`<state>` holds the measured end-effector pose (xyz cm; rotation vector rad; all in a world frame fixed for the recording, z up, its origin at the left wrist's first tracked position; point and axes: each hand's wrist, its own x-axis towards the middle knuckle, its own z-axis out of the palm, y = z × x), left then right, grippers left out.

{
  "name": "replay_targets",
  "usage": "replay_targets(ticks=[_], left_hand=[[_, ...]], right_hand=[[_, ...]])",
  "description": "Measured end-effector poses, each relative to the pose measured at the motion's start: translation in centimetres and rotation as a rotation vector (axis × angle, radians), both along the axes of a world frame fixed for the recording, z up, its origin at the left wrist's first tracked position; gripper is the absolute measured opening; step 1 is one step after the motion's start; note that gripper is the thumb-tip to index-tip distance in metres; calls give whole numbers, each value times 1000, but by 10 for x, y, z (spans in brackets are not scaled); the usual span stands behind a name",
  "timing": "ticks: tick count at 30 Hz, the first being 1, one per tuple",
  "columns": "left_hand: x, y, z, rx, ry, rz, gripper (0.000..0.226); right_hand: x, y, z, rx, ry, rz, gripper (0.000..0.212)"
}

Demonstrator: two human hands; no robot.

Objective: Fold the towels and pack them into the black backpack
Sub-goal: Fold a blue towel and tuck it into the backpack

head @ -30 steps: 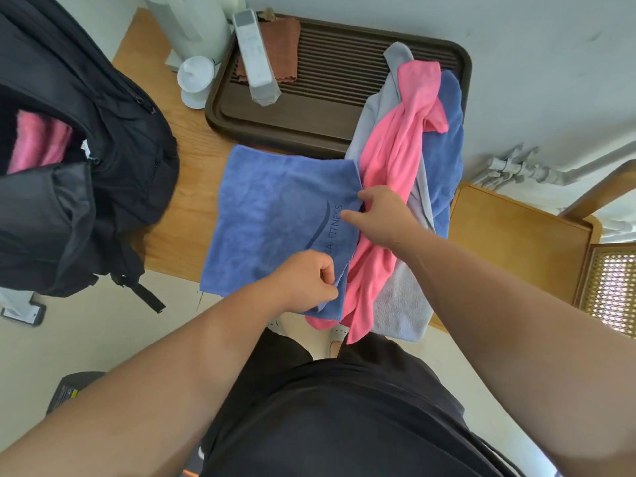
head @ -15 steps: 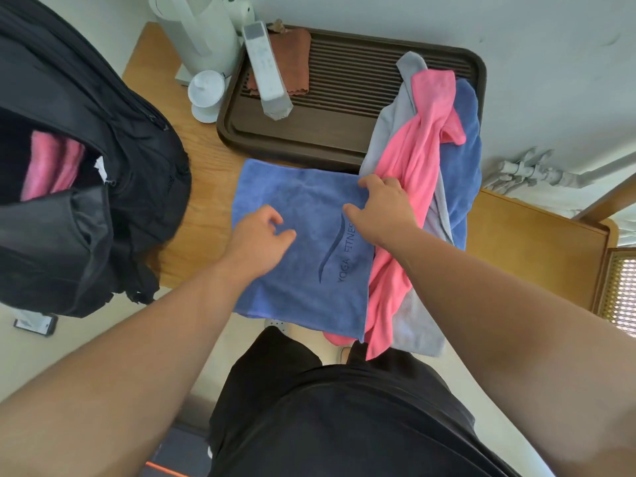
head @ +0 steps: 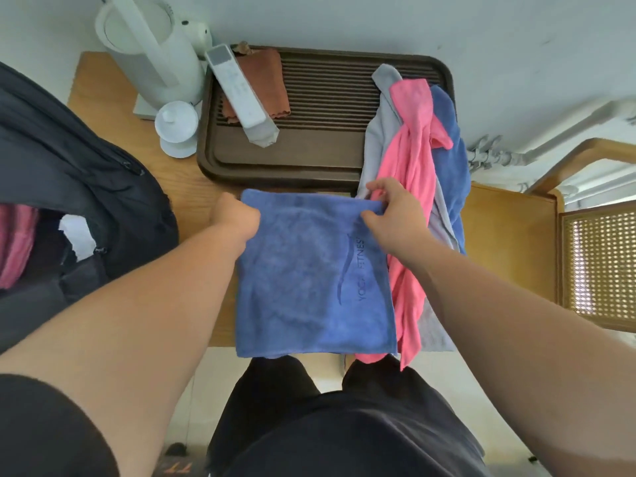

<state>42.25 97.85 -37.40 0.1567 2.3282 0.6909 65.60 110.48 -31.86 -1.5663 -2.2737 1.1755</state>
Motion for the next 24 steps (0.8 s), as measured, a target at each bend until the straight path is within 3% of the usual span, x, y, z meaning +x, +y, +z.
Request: replay_targets(ticks=[4,8,11,13,17,21,24], left_hand=[[3,-8,24,131,-107,-78,19],[10,-37,77,331,-41,-311,41],[6,-59,113,408,-6,-520,17],[0,-70,138,437,69,-591,8],[-15,-92,182,463,276,-710,22],[-32,-107,210,420,470,-778,35],[-41,-113,227,460,516,-752,35]], right_hand=[[3,-11,20,-26,-67,63,49],[16,-23,56,15,-26,115,39],[28,-29,87,86,-1,148,28],[35,-32,108,149,-8,149,22],[40,-44,146,271,-64,198,19],[43,-55,179,351,-60,140,3],[52,-59,198,361,-19,99,9]])
